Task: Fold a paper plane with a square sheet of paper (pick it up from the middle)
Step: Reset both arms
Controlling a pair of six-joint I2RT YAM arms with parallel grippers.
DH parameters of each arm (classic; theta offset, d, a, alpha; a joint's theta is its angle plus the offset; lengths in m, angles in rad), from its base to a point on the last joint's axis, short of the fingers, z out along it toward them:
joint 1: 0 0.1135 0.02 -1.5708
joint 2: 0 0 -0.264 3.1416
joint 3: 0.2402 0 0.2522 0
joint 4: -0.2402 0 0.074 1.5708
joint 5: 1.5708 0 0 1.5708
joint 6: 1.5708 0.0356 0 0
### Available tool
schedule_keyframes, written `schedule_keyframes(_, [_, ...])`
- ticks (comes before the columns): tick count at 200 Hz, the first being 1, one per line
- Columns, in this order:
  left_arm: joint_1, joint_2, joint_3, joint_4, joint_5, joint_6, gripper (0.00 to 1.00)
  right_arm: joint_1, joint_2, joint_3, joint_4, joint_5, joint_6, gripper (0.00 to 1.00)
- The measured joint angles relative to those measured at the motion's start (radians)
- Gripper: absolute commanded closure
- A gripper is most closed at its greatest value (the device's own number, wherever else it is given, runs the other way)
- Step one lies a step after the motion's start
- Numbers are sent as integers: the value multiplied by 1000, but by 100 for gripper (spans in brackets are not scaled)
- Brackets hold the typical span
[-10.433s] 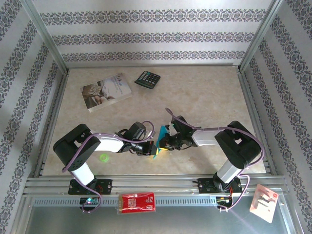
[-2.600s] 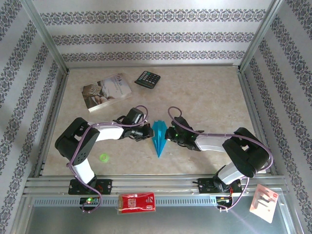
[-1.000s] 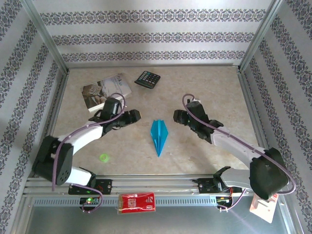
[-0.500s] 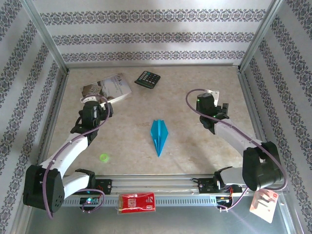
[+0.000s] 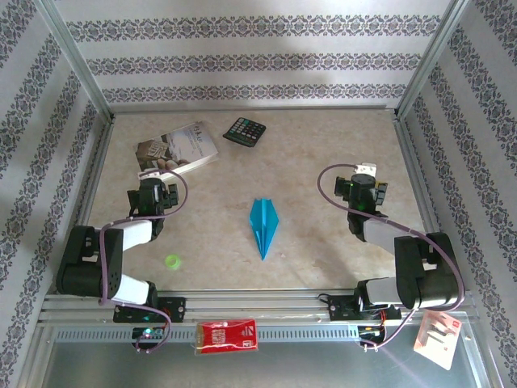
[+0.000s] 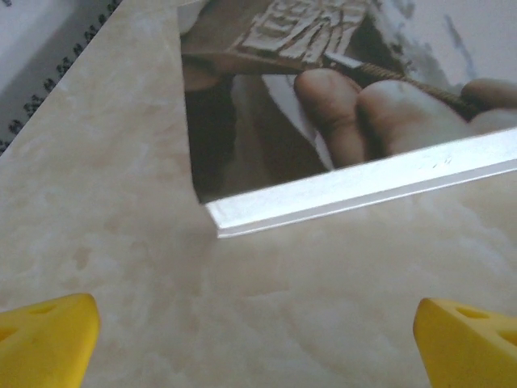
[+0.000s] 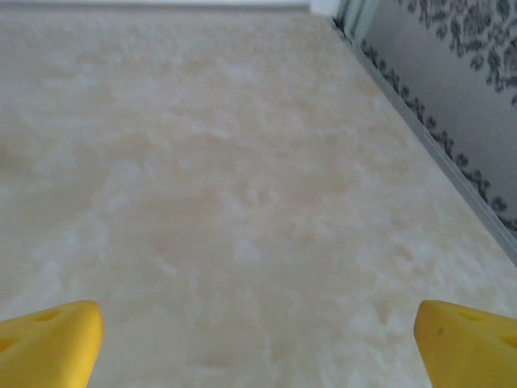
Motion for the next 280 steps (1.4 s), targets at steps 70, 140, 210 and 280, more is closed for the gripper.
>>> schedule_keyframes(70, [7, 24, -55, 227, 198, 42, 0, -46, 161, -84, 329, -163, -2, 2])
schedule_keyframes(140, [7, 148, -94, 407, 213, 40, 0, -45, 161, -84, 374, -182, -2, 2])
schedule_keyframes(210, [7, 148, -93, 421, 213, 40, 0, -43, 161, -84, 375, -181, -8, 2])
schedule_keyframes(280, [7, 148, -93, 422, 213, 40, 0, -43, 161, -84, 375, -181, -24, 2])
